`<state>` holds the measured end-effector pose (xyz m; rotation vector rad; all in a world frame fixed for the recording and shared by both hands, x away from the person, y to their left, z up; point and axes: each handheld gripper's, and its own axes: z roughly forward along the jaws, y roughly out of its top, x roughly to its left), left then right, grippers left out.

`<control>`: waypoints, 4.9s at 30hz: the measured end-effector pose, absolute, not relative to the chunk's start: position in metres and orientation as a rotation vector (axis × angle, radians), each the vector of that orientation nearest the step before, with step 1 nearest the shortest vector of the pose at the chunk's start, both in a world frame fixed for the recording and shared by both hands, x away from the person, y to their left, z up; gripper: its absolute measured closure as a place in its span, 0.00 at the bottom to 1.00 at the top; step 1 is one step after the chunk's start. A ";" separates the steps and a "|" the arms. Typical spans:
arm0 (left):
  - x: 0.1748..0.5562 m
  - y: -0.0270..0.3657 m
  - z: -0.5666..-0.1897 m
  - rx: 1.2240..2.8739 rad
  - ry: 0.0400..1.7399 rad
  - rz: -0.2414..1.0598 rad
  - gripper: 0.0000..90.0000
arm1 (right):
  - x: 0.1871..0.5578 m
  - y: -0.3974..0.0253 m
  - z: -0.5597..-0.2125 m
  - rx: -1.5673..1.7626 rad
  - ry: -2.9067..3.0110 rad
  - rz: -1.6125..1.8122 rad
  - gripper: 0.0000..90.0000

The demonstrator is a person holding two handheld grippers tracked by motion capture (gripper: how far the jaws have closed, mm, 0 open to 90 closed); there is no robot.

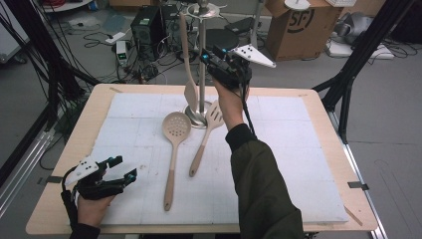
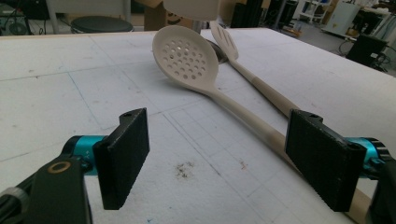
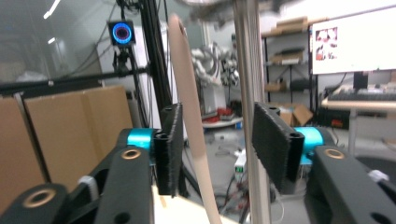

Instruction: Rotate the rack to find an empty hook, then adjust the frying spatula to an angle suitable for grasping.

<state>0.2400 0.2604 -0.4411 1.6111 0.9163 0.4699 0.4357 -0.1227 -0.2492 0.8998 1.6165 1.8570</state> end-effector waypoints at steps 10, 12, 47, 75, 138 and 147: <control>0.239 0.261 -0.441 1.607 0.921 0.479 0.25 | 0.434 -0.130 -0.272 0.903 1.682 1.807 0.54; 0.239 0.260 -0.441 1.610 0.919 0.474 0.25 | 0.433 -0.131 -0.277 0.913 1.698 1.793 0.54; 0.238 0.256 -0.441 1.628 0.910 0.472 0.25 | 0.443 -0.136 -0.363 1.085 2.074 1.766 0.90; 0.237 0.258 -0.441 1.627 0.913 0.468 0.25 | 0.462 -0.113 -0.447 1.313 2.498 1.381 1.00; 0.224 0.263 -0.439 1.629 0.919 0.498 0.26 | 0.443 -0.136 -0.445 1.425 2.527 1.083 1.00; 0.227 0.258 -0.438 1.635 0.907 0.494 0.26 | 0.435 -0.148 -0.444 1.451 2.506 1.076 1.00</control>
